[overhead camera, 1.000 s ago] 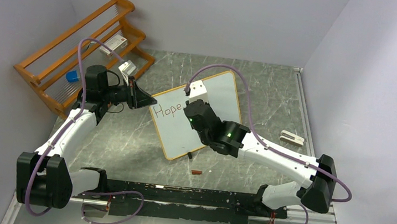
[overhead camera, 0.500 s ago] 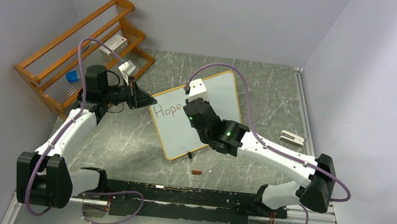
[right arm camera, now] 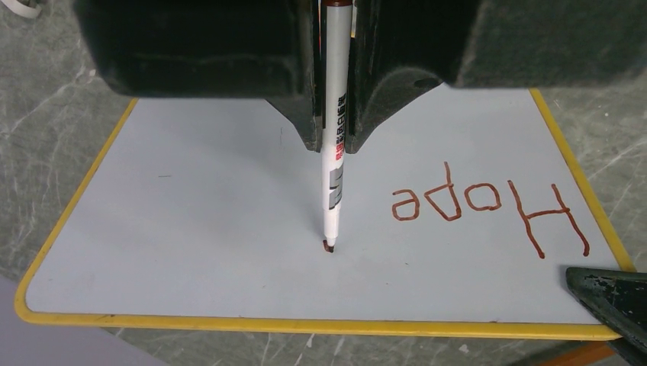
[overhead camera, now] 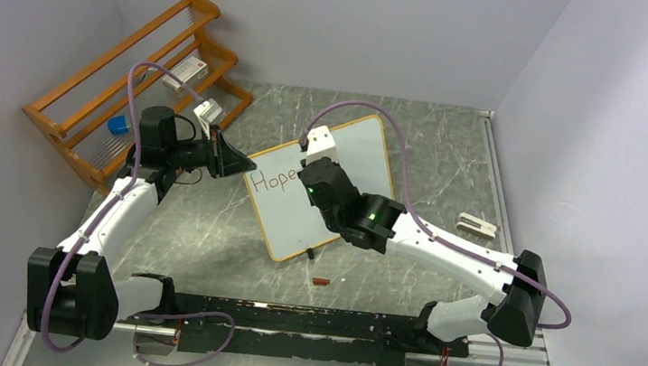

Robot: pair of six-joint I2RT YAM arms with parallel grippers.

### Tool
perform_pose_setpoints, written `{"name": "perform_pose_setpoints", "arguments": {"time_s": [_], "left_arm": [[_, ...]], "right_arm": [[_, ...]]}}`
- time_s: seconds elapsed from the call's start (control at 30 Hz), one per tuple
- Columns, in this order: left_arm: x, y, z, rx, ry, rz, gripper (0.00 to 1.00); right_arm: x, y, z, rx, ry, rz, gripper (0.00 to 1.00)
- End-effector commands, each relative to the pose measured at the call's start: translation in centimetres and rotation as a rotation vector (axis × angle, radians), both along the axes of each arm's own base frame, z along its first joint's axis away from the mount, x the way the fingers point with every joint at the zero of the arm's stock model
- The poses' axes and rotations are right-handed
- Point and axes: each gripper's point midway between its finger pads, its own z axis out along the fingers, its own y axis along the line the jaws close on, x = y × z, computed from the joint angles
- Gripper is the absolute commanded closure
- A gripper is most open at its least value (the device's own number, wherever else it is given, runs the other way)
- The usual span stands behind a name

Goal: Write a sentence on the whiteboard

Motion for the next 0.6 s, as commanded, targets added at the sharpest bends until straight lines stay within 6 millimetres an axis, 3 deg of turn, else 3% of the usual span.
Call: {"name": "perform_pose_setpoints", "arguments": {"time_s": [0.0,0.57], "left_arm": [[-0.4,0.0,-2.6,0.047,0.068,0.003,0.95],[-0.3,0.0,-2.6,0.048,0.069,0.006,0.95]], "right_arm": [[0.4,0.6,0.9,0.023,-0.005,0.008,1.0],[-0.9,-0.7,-1.9,-0.044,0.087,0.009,1.0]]}}
